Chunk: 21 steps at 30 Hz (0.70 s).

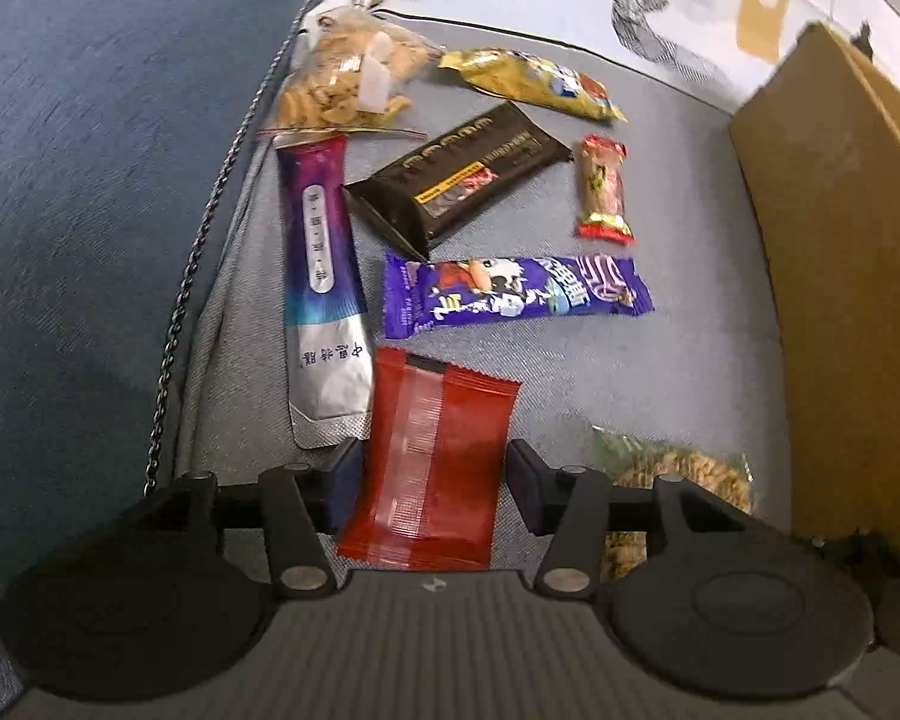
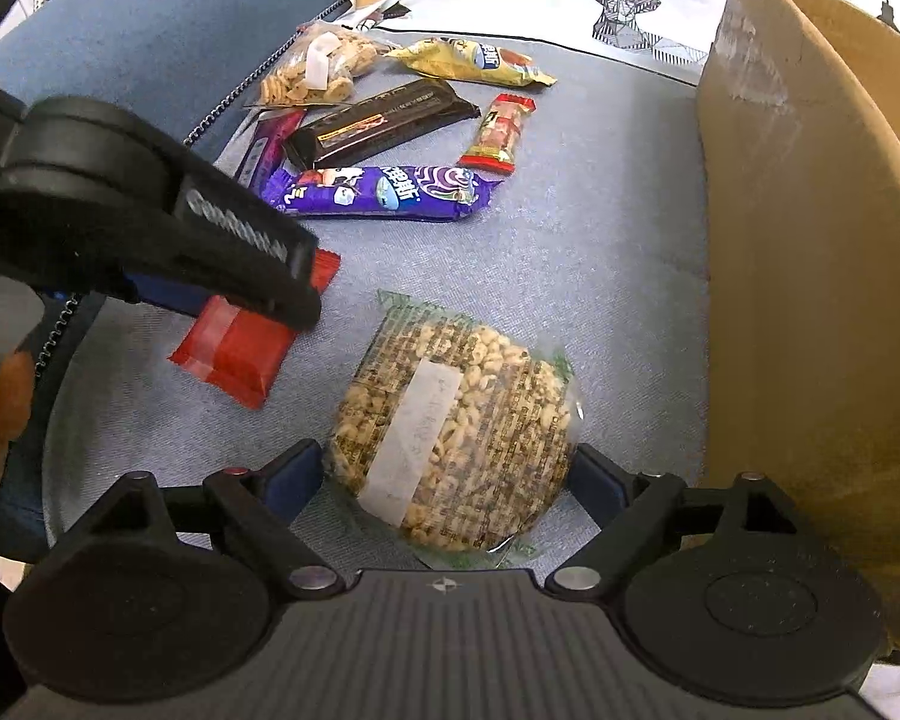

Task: Organize snacks

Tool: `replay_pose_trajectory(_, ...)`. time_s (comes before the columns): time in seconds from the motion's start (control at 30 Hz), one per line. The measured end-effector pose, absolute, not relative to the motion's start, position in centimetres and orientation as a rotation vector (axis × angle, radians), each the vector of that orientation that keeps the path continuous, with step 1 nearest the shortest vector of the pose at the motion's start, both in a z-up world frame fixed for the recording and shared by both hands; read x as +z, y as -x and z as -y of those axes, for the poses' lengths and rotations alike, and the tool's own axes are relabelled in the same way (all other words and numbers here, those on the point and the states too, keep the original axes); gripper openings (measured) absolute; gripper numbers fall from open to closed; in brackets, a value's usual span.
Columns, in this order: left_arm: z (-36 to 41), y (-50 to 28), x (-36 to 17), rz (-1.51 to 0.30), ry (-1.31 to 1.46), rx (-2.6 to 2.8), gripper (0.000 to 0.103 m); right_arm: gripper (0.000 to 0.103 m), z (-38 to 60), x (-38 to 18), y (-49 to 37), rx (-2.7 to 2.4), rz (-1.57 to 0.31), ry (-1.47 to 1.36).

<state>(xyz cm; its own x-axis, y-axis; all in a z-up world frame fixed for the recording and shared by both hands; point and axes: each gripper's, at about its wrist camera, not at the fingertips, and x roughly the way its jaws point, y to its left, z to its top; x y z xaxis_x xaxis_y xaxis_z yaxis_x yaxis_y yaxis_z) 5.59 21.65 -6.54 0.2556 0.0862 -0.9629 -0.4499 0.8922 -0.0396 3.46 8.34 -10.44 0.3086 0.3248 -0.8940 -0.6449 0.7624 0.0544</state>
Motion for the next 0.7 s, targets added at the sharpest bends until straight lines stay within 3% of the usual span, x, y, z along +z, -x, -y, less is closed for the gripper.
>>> replay_pose_trajectory(0.27,-21.5,-5.6,-6.6,-1.269,0.304,0.374,0.053,0.089,-8.3,-10.6,-3.6,0.649,-1.076,0.348)
replay_pose_trajectory(0.4,-21.9,-5.5,-6.1,-1.252,0.328,0.376,0.048,0.082,-8.3,-10.5,-3.5,0.651,-1.062,0.364)
replay_pose_trajectory(0.7,-21.7,-5.0,-3.3,-1.114,0.379,0.344,0.047,0.079,-7.8,-8.2,-2.9,0.695,-0.978,0.309)
